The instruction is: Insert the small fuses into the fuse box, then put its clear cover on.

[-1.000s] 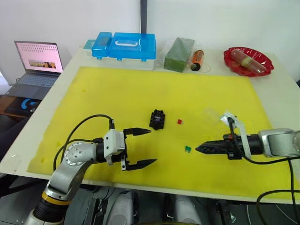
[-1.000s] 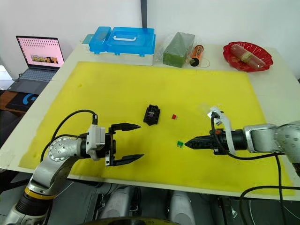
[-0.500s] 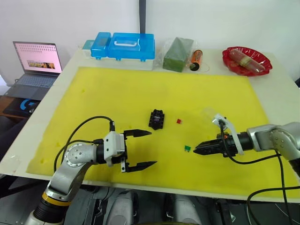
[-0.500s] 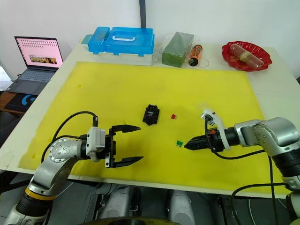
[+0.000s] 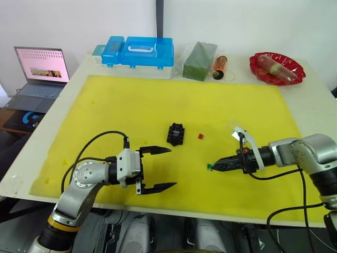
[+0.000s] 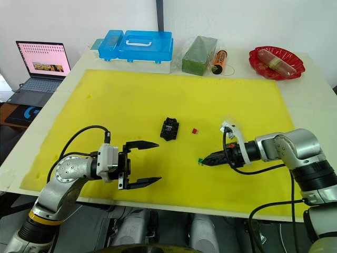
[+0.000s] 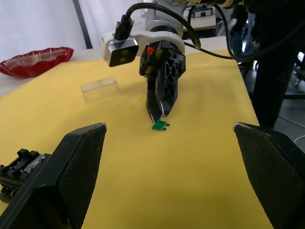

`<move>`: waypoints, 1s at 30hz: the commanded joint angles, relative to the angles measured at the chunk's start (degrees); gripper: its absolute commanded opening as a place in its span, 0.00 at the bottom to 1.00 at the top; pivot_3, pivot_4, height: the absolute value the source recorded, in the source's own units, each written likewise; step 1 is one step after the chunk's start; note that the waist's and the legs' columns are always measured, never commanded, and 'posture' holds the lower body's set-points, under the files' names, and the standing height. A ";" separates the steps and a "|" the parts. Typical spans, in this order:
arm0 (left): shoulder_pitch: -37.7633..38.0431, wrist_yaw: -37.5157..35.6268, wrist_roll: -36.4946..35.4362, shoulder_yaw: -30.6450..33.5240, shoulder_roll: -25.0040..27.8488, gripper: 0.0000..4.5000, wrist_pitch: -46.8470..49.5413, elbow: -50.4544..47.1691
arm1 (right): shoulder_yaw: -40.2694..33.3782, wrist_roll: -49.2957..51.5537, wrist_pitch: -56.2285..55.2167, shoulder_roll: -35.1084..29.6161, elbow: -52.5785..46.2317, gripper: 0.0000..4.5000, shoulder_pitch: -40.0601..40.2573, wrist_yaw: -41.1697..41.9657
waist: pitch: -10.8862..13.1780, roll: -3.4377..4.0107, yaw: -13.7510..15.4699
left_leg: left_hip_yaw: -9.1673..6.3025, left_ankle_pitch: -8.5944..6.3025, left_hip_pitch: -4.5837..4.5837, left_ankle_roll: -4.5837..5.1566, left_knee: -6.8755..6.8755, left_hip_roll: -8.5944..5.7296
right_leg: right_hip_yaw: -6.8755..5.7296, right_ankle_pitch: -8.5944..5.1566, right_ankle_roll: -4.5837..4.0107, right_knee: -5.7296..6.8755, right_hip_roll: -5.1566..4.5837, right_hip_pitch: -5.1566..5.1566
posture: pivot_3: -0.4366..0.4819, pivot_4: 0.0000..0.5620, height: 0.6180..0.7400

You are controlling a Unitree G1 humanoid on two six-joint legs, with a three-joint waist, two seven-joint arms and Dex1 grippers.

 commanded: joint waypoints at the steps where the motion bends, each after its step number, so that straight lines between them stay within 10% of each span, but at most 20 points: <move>1: -0.31 0.01 -0.03 0.37 0.07 1.00 -0.98 -0.64 | -1.18 -0.68 0.58 1.28 -0.47 0.41 -0.77 0.55 | 0.00 0.00 0.00 | 0.00 0.00 0.00 0.00 0.00 0.00 | 0.00 0.00 0.00 0.00 0.00 0.00 | 0.48 0.27 1.00; 10: 0.33 0.50 0.27 0.41 0.06 1.00 -1.23 -1.27 | -1.40 -2.18 1.30 3.28 -0.41 0.41 -0.63 0.68 | 0.00 0.00 -0.07 | 0.00 0.00 0.01 0.00 0.00 0.01 | -0.01 0.00 0.00 0.01 0.01 0.00 | 0.48 0.27 1.00; 17: 0.86 0.52 0.23 0.43 0.14 1.00 -1.36 -1.59 | -0.83 -5.14 -1.47 2.82 -0.82 0.01 1.76 1.76 | 0.00 0.00 -0.03 | 0.00 0.00 0.01 0.00 0.00 0.00 | -0.01 0.00 0.00 0.00 0.01 0.00 | 0.48 0.27 1.00; 30: 2.98 0.46 -2.92 5.58 2.51 1.00 0.04 -1.00 | -12.33 1.29 6.04 3.66 -14.63 0.01 -4.49 -4.00 | 0.07 0.12 -0.57 | 0.02 0.00 0.01 -0.01 -0.02 0.03 | 0.00 0.01 -0.01 0.04 -0.02 -0.06 | 0.48 0.27 1.00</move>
